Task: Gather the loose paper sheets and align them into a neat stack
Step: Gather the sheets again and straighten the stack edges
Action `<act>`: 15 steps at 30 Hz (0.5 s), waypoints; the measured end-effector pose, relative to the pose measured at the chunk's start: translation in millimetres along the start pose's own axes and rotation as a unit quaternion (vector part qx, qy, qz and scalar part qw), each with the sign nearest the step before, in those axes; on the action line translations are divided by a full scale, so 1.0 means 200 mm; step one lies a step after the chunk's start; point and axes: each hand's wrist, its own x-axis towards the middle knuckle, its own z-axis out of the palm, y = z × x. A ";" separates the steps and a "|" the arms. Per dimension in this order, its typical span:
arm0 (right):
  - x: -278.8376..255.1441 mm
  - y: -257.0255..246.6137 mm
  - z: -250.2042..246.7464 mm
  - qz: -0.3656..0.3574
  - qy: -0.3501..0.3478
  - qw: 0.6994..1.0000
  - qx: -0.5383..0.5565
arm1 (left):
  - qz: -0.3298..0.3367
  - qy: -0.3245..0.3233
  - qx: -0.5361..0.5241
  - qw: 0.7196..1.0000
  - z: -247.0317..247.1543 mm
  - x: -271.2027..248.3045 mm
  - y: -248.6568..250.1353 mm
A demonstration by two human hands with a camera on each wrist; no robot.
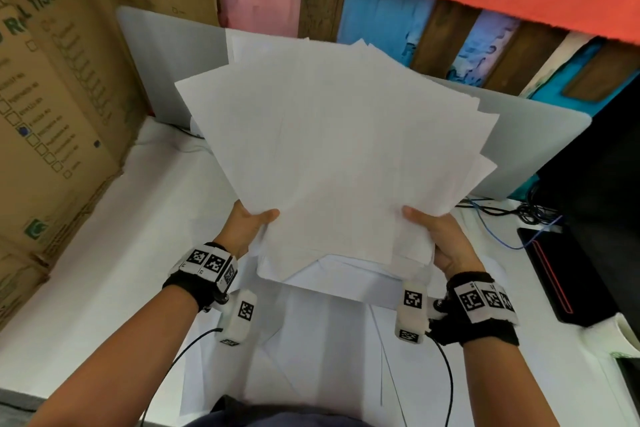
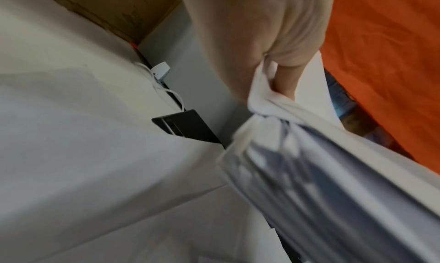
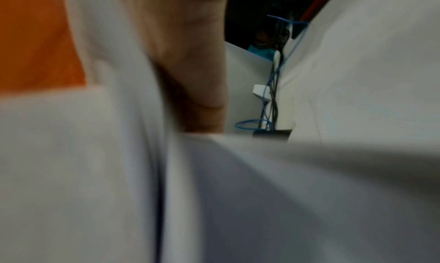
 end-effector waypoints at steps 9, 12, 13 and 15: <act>0.03 0.15 -0.01 -0.077 0.084 0.992 -0.046 | 0.028 -0.037 0.022 0.999 0.01 0.03 0.02; 0.01 0.25 0.00 -0.044 0.056 0.997 -0.043 | 0.000 -0.035 0.049 0.998 0.04 0.02 -0.05; 0.00 0.27 0.02 -0.019 0.064 0.997 -0.028 | -0.002 -0.028 0.056 0.998 0.04 0.02 -0.08; 0.00 0.28 0.03 0.016 0.082 0.996 0.023 | 0.000 -0.012 0.055 0.998 0.04 0.01 -0.12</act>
